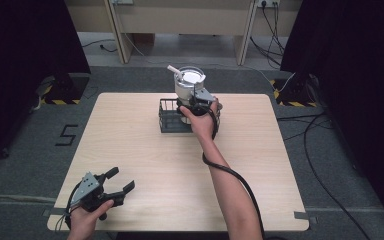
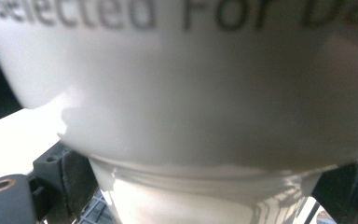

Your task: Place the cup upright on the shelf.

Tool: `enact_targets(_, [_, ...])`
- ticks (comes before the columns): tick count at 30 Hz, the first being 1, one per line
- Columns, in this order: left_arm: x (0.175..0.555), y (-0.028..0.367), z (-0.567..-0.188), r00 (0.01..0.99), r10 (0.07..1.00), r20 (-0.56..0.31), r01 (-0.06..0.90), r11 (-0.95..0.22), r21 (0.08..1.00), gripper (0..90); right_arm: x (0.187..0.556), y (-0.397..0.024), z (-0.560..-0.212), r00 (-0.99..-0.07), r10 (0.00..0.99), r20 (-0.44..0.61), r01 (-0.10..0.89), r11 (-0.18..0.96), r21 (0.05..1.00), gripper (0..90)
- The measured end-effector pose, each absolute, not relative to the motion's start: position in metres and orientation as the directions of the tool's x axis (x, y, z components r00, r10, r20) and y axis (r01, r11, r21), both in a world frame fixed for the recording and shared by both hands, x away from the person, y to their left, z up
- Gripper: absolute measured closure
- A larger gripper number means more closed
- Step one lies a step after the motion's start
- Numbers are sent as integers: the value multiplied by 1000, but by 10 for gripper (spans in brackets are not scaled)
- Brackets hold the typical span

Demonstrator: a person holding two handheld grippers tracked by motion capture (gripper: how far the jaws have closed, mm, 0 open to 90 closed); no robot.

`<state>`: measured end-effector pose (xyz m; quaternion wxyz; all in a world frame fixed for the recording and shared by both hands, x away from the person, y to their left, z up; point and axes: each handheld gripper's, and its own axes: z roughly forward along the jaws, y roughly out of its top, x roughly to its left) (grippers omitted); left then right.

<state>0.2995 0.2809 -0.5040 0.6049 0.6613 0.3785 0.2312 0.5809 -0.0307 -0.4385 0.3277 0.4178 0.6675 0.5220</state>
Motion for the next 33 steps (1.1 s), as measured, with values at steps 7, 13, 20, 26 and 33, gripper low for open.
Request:
enact_targets(7, [300, 281, -504, 605, 781, -152, 220, 19, 975, 149, 578, -30, -438, -427, 904, 2, 218, 101, 971, 92])
enact_targets(13, [300, 282, -504, 605, 782, -154, 220, 22, 975, 149, 577, -30, -439, -424, 905, -6, 214, 106, 971, 92])
enact_targets(20, [300, 281, -504, 604, 782, -154, 220, 22, 975, 149, 575, -30, -438, -420, 908, -9, 215, 110, 970, 92])
enact_targets(26, [300, 281, -504, 604, 781, -155, 221, 22, 975, 149, 574, -30, -437, -418, 909, -7, 217, 107, 970, 91])
enact_targets(33, [300, 281, -504, 604, 782, -153, 220, 21, 975, 149, 571, -31, -437, -414, 910, -4, 213, 101, 972, 90])
